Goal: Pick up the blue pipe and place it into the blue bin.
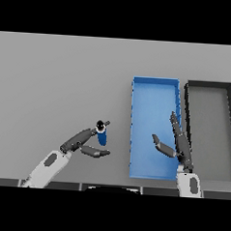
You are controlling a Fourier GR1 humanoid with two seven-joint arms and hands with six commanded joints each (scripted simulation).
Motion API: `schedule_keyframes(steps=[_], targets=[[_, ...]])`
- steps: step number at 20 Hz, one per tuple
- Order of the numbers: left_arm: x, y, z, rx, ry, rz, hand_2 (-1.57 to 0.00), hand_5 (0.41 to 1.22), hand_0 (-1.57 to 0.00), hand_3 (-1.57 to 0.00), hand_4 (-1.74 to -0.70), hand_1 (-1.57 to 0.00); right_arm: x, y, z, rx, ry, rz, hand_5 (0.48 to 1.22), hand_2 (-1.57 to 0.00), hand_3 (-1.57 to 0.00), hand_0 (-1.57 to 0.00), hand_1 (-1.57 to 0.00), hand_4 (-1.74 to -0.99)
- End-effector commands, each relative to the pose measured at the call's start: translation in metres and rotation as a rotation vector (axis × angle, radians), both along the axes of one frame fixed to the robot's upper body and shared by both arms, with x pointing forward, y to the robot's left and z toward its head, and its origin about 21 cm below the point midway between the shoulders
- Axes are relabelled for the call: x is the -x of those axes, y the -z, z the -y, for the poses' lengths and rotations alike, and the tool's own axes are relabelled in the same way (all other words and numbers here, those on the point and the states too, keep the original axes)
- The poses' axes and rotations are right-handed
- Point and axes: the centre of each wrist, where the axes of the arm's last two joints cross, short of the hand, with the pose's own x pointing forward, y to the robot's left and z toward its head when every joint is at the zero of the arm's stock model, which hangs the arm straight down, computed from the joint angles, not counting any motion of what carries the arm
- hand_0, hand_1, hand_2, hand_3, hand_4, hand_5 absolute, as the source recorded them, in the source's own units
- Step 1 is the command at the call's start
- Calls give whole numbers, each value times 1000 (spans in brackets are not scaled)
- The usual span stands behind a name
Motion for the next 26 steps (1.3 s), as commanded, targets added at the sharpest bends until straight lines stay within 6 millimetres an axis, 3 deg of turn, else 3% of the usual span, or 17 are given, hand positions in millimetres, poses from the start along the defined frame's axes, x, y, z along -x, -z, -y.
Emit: schedule_keyframes(steps=[1, 5, 7, 8, 10, 12, 14, 20, 26], targets=[[-6, -1, 5, 0, 4, 30, 1, 442, 1, 1, -1081, 1, -1, -1, 1, 3, 2, 4, 597, 1, 1, 1, 1, -1265], [-15, 4, 21, 100, 21, 26, -19, 507, 1, -18, -1109, 1, 2, 0, 4, 0, 4, 2, 600, 1, 1, 1, 1, -1267], [-16, 8, 29, 150, -5, -5, -290, 607, -17, -255, -1208, -160, -2, -1, 1, -1, -1, -3, 600, 1, 1, 1, 1, -1261], [-17, 10, 27, 188, -18, -21, -481, 730, -187, -519, -1253, -348, -1, -1, 1, -2, 1, -1, 600, 1, 1, 1, 1, -1260], [-12, 16, 34, 206, -44, -36, -873, 906, -668, -875, -1419, -788, 1, 2, 0, 7, -3, 5, 605, 1, 1, 1, 1, -1259], [-11, 15, 39, 233, -51, -26, -1124, 1020, -993, -1102, -1532, -1070, -4, -1, 0, -2, 4, 2, 611, 1, 1, 1, 1, -1262], [-6, 14, 42, 223, -49, 6, -1285, 1092, -1201, -1215, -1604, -1250, -3, -1, 2, 3, 4, 1, 614, 1, 1, 1, 1, -1260], [-3, -2, 51, 301, -16, 116, -1496, 1187, -1474, -1403, -1699, -1487, -1, 3, 1, 17, -4, -2, 623, 1, 1, 1, 1, -1244], [-5, -45, 69, 369, 73, 202, -1551, 1212, -1546, -1444, -1721, -1549, -2, -2, 1, 39, -6, 7, 634, 1, 1, 1, 1, -1219]])
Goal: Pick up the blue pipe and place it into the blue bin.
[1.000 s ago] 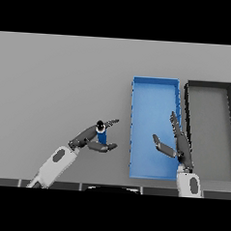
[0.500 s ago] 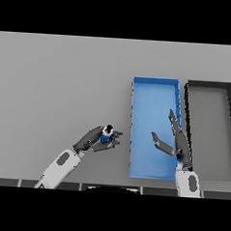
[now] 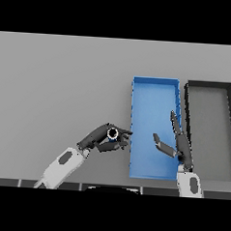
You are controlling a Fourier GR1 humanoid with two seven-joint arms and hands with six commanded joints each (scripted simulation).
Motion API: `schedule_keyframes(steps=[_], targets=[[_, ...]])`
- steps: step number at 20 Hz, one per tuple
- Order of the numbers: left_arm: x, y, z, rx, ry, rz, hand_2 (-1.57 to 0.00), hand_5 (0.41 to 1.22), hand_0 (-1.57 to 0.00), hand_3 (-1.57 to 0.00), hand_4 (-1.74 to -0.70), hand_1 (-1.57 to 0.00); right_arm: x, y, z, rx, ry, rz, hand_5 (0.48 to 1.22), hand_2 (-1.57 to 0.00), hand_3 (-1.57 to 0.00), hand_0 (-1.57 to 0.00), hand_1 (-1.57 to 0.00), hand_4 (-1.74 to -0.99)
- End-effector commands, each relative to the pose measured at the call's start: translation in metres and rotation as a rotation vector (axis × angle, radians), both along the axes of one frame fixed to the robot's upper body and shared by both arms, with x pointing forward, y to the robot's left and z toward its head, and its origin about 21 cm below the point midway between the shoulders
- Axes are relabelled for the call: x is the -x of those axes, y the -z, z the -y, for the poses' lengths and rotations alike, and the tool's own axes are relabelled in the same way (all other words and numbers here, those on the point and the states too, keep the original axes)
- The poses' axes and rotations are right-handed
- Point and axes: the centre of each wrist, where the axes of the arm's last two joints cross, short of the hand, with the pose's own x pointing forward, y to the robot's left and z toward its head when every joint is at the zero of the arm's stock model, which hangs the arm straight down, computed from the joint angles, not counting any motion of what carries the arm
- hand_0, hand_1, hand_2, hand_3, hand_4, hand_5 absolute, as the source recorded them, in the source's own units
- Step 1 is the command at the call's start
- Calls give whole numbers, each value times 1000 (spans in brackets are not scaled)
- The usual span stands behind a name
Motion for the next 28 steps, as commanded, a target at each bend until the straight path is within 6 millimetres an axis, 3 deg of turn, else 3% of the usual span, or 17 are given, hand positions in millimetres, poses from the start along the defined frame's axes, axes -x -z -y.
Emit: schedule_keyframes(steps=[1, 6, 10, 14, 16, 19, 23, 28], targets=[[-2, -6, 0, -16, 2, -4, -1555, 1214, -1551, -1445, -1723, -1553, 0, 0, 2, -7, 2, 2, 635, 1, 1, 1, 1, -1217], [-3, -21, 8, -46, 42, -17, -1566, 1219, -1564, -1442, -1727, -1565, -1, 3, 3, 1, 1, 5, 631, 1, 1, 1, 1, -1189], [1, -19, 7, -49, 54, -25, -1569, 1219, -1568, -1443, -1729, -1569, -4, 3, 5, -11, -9, -13, 629, 1, 1, 1, 1, -1174], [1, -18, 9, -71, 46, -28, -1570, 1220, -1570, -1443, -1731, -1570, -8, 5, 11, -23, -22, -25, 623, 1, 1, 1, 1, -1209], [-3, -20, 2, -69, 40, -16, -1570, 1220, -1570, -1439, -1731, -1570, -6, 4, 8, -44, -42, -4, 618, 1, 1, 1, 1, -1197], [1, -17, 6, -72, 50, -24, -1571, 1221, -1571, -1438, -1731, -1571, -14, -15, 10, -131, -129, 25, 604, 1, 1, 1, 1, -1197], [-1, -18, 3, -81, 50, -17, -1571, 1221, -1571, -1440, -1730, -1571, -18, -58, 18, -156, -346, 20, 550, 1, 1, 1, 1, -1232], [-1, -14, 5, -85, 55, -27, -1571, 1221, -1571, -1439, -1731, -1571, -25, -110, -7, -65, -606, 62, 523, 1, 1, 1, 1, -1297]])
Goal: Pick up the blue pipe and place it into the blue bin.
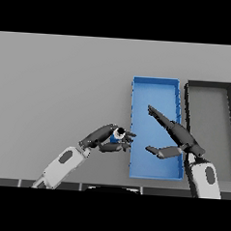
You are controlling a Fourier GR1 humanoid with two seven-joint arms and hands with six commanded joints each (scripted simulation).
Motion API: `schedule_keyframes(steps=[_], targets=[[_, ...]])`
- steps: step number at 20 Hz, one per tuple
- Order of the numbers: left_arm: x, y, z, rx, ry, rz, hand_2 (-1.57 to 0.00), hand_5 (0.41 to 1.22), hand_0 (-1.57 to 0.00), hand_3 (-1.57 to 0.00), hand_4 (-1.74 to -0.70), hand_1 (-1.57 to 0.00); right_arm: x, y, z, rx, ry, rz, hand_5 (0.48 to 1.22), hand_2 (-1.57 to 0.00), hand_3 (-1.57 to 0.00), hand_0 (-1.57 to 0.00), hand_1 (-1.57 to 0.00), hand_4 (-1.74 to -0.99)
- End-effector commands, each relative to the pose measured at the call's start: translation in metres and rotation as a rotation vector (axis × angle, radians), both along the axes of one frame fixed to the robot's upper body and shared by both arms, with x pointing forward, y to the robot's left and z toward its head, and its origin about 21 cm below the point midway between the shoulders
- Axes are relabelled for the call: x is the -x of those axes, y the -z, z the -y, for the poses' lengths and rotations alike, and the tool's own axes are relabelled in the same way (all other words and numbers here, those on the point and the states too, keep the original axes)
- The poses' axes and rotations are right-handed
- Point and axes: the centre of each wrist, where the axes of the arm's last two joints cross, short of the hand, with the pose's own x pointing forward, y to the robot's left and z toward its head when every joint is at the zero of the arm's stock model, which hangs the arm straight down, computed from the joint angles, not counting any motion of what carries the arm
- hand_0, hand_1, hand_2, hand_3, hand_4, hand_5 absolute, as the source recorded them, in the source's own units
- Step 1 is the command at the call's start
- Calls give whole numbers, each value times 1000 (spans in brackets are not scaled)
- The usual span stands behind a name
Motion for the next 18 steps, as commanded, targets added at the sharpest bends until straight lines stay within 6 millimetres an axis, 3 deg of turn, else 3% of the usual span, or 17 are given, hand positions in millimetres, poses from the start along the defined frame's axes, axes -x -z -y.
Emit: schedule_keyframes(steps=[1, 5, 8, 14, 18], targets=[[1, -2, 1, -2, 2, 8, -1571, 1221, -1571, -1439, -1732, -1571, -2, -6, -6, 10, -37, -3, 522, 1, 1, 1, 1, -1305], [-3, -4, -4, -1, -14, 23, -1571, 1221, -1571, -1435, -1732, -1571, -5, -37, -29, 62, -174, 45, 526, 1, 1, 1, 1, -1297], [-6, -7, 0, 3, -2, 10, -1571, 1221, -1571, -1437, -1732, -1571, -18, -48, -44, 110, -248, 75, 532, 1, 1, 1, 1, -1304], [-10, -5, 5, 23, 28, 4, -1571, 1221, -1571, -1494, -1732, -1571, -32, -49, -89, 164, -374, 66, 532, 1, 1, 1, 1, -1241], [-8, -4, 0, 30, 42, -7, -1571, 1221, -1571, -1515, -1733, -1571, -40, -49, -106, 173, -397, 45, 512, 1, 1, 1, 1, -1222]])
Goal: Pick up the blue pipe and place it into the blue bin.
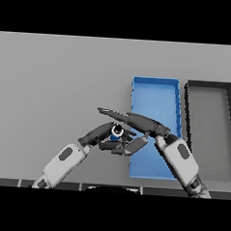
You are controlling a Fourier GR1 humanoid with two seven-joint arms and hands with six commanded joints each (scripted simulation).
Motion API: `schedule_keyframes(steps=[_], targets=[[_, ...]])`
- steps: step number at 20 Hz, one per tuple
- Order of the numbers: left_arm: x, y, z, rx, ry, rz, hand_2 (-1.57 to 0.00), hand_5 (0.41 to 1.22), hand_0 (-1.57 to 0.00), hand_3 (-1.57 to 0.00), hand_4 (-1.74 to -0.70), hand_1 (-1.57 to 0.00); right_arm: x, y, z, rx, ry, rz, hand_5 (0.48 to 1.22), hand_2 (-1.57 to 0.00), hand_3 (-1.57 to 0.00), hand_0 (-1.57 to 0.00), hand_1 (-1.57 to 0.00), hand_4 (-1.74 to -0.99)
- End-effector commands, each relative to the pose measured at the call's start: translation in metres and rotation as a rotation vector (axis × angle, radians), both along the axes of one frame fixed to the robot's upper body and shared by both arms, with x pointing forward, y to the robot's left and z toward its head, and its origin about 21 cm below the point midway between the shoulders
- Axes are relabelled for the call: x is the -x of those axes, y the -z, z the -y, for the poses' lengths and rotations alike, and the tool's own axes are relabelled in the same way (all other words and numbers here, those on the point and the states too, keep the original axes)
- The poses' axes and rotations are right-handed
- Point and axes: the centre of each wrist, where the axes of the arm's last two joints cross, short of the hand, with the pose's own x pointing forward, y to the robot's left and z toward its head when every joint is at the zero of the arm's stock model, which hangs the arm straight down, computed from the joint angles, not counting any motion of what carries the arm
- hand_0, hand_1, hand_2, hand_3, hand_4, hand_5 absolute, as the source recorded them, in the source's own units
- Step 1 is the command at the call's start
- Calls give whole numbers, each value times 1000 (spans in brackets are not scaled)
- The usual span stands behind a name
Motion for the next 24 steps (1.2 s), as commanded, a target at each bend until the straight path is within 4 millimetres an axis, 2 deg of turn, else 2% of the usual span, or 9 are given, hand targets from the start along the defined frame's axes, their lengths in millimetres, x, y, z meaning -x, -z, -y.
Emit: schedule_keyframes(steps=[1, 5, 6, 8, 9, 11, 18, 22, 24], targets=[[-3, 0, 0, -19, -10, -6, -1571, 1221, -1571, -1509, -1731, -1571, -1, -2, -1, 0, -9, 5, 512, -9, 1, 1, 1, -1223], [-3, 1, -3, -1, 25, -22, -1571, 1221, -1571, -1395, -1717, -1567, -12, -1, -20, 28, -57, -8, 519, -115, -43, -54, -83, -1268], [-5, -1, -2, 8, 27, 32, -1367, 1221, -1496, -1150, -1630, -1393, -14, -3, -23, 37, -66, -9, 523, -193, -106, -138, -166, -1308], [-4, -2, -2, -150, -3, 69, -875, 1221, -993, -736, -1587, -895, -18, -4, -28, 54, -90, -8, 538, -500, -375, -478, -500, -1390], [-3, -4, -1, -139, -19, 88, -796, 1221, -879, -667, -1611, -828, -17, -6, -33, 39, -115, -1, 551, -714, -562, -697, -714, -1453], [1, -2, -2, -97, -26, 80, -990, 1192, -1030, -623, -1658, -1008, -15, -3, -34, 27, -142, -37, 604, -1023, -828, -1012, -1023, -1541], [2, -2, -4, 7, -20, 30, -1449, 1215, -1458, -591, -1724, -1453, -9, 2, -36, -19, -127, 4, 1052, -1456, -1415, -1454, -1456, -1459], [0, -4, -1, -17, 0, 60, -1521, 1219, -1499, -505, -1734, -1356, -5, 4, -34, -48, -138, -8, 1152, -1524, -1507, -1523, -1524, -1473], [-4, -1, -5, -40, 17, 77, -1242, 1219, -1407, -518, -1544, -1190, -4, 6, -36, -52, -142, -24, 1177, -1541, -1530, -1540, -1541, -1477]])
